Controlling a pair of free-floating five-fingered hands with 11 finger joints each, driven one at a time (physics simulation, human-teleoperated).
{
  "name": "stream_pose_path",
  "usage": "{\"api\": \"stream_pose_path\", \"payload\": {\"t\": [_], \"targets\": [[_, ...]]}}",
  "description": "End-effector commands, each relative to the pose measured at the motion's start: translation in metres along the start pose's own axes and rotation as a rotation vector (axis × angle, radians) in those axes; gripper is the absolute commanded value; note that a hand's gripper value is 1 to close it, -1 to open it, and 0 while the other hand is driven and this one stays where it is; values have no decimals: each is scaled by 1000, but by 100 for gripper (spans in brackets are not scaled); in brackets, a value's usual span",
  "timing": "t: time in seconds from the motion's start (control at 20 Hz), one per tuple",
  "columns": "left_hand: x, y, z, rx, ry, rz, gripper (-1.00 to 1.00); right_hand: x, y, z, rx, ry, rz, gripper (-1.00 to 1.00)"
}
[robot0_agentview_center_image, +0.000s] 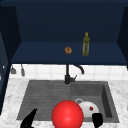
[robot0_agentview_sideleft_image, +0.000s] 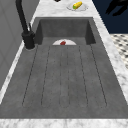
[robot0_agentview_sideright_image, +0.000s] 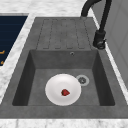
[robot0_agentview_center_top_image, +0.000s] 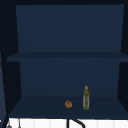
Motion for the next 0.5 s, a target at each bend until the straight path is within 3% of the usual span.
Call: {"api": "stream_pose_path", "payload": {"t": [0.0,0.45], "targets": [[-5,-4,-3,-125,-8,-42,-100,0,0,0,0,0,0,0],[-16,-14,-10,-193,2,-54,-100,0,0,0,0,0,0,0]]}}
